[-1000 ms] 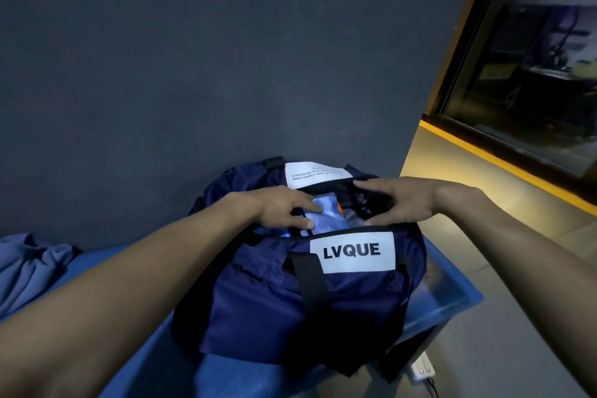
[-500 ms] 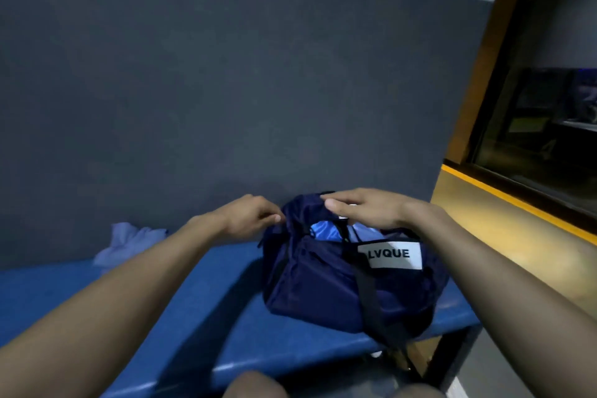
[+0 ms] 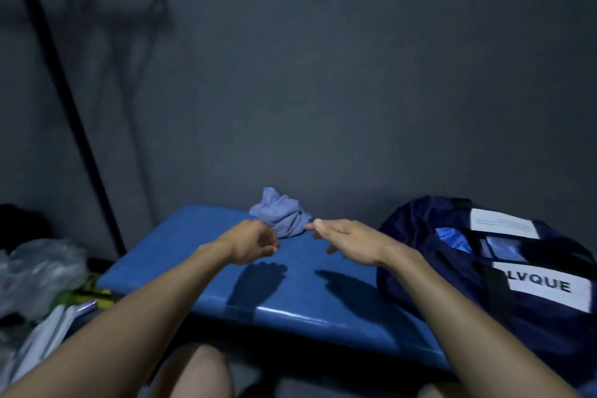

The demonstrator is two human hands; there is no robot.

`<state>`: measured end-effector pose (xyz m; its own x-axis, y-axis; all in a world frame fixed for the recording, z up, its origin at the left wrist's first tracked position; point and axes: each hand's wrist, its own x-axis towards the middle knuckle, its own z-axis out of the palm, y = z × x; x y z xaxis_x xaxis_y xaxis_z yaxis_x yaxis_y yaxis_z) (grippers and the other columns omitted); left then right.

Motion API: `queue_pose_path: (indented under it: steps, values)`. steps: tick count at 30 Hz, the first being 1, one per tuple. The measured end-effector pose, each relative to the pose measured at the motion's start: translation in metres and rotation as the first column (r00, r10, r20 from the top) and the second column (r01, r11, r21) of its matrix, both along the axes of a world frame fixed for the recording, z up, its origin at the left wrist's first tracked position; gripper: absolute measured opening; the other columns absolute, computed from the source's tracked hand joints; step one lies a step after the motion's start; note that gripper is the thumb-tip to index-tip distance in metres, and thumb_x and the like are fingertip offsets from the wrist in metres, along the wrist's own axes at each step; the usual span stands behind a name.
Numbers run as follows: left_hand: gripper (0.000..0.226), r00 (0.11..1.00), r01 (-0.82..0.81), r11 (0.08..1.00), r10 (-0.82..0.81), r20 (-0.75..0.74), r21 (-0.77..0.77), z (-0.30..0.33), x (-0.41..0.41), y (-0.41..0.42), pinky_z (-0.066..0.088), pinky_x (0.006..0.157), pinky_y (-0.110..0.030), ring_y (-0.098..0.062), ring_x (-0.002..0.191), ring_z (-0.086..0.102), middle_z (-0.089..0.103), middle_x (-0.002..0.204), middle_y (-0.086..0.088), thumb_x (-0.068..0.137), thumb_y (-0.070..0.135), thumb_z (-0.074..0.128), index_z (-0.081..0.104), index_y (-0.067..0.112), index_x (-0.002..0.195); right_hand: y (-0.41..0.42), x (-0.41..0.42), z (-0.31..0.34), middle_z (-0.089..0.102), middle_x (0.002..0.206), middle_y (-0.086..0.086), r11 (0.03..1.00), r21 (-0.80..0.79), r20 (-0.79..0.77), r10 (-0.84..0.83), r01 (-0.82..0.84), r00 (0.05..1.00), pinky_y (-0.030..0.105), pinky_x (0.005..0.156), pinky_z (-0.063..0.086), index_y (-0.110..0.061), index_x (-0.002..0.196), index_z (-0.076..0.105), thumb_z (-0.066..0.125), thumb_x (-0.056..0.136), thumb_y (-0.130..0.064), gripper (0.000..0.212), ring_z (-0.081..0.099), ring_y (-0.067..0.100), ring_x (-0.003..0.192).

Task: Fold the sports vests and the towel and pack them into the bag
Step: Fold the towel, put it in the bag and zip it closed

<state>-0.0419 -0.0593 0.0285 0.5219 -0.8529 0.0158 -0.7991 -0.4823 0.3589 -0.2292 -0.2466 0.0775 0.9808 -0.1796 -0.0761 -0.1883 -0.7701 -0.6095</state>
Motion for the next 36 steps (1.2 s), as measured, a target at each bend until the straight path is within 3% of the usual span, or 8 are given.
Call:
queue_pose_path:
  steps: [7,13,18,23,27,30,32,36]
  values:
    - [0.023,0.894,-0.414,0.903,0.38,-0.235,-0.115,-0.057,0.08,-0.02,0.049,0.091,-0.03,-0.023,0.104,0.066,0.072,0.107,-0.003,0.091,0.025,0.073,0.07,0.014,0.111,-0.017,0.067,-0.086,0.062,0.14,-0.004,0.978,0.194,0.105,-0.096,0.075,0.99,0.022,0.102,0.045,-0.016,0.136,0.061,0.03,0.108,-0.05,0.055,0.062,0.016,0.121]
    - [0.051,0.727,-0.657,0.68,0.459,-0.511,-0.324,-0.074,0.143,-0.069,0.044,0.096,-0.035,-0.026,0.111,0.057,0.059,0.122,-0.011,0.093,0.023,0.072,0.052,0.008,0.137,-0.039,0.101,-0.115,0.067,0.12,0.008,0.983,0.164,0.159,-0.112,0.086,0.981,0.041,0.101,0.048,-0.007,0.119,0.058,0.031,0.103,-0.059,0.061,0.063,0.024,0.114]
    - [0.025,0.845,-0.498,0.823,0.391,-0.363,-0.274,-0.083,0.159,-0.082,0.04,0.065,-0.031,-0.027,0.078,0.054,0.054,0.076,-0.001,0.087,0.027,0.077,0.057,0.022,0.074,-0.037,0.114,-0.114,0.066,0.097,0.006,0.996,0.087,0.25,-0.056,0.035,0.967,0.044,0.089,0.05,-0.01,0.105,0.063,0.034,0.101,-0.055,0.054,0.064,0.023,0.098]
    - [0.031,0.959,-0.259,0.875,0.282,-0.003,-0.408,-0.043,0.13,-0.06,0.047,0.077,-0.038,-0.025,0.087,0.059,0.065,0.086,0.0,0.075,0.051,0.07,0.066,0.02,0.078,-0.04,0.113,-0.112,0.07,0.092,-0.009,0.987,0.118,0.341,-0.139,0.105,0.93,0.031,0.083,0.052,-0.023,0.099,0.071,0.053,0.103,-0.036,0.023,0.065,0.009,0.088]
    - [0.019,0.957,-0.149,0.787,-0.037,-0.287,-0.599,0.015,0.077,-0.034,0.051,0.087,-0.029,-0.013,0.089,0.067,0.072,0.09,0.005,0.081,0.035,0.084,0.071,0.021,0.079,-0.028,0.101,-0.094,0.072,0.088,-0.01,0.978,0.187,0.491,-0.175,0.093,0.853,0.025,0.078,0.051,-0.02,0.079,0.067,0.069,0.094,-0.019,0.015,0.068,0.008,0.086]
    - [0.012,0.721,-0.105,0.76,-0.385,-0.575,-0.641,0.05,0.042,-0.014,0.048,0.071,-0.021,-0.012,0.077,0.06,0.069,0.082,0.001,0.085,0.029,0.075,0.072,0.018,0.083,-0.019,0.091,-0.073,0.068,0.095,-0.004,0.939,0.34,0.646,-0.269,0.047,0.714,0.028,0.087,0.05,-0.017,0.074,0.055,0.073,0.087,-0.022,0.023,0.066,0.016,0.096]
    - [0.009,0.627,-0.095,0.764,-0.452,-0.634,-0.639,0.056,0.028,-0.007,0.051,0.069,-0.021,-0.012,0.075,0.062,0.07,0.083,-0.002,0.088,0.025,0.073,0.075,0.017,0.085,-0.013,0.086,-0.063,0.067,0.11,0.001,0.887,0.453,0.644,-0.261,-0.084,0.719,0.039,0.099,0.049,-0.013,0.089,0.059,0.069,0.085,-0.032,0.021,0.064,0.021,0.111]
    - [0.017,0.723,0.033,0.836,-0.399,-0.565,-0.549,0.049,0.018,-0.01,0.054,0.085,-0.027,-0.014,0.093,0.07,0.077,0.101,-0.008,0.09,0.014,0.07,0.077,0.003,0.101,0.004,0.079,-0.052,0.063,0.135,0.014,0.666,0.677,0.466,-0.06,-0.312,0.883,0.041,0.111,0.043,-0.01,0.134,0.059,0.066,0.091,-0.029,0.047,0.056,0.029,0.132]
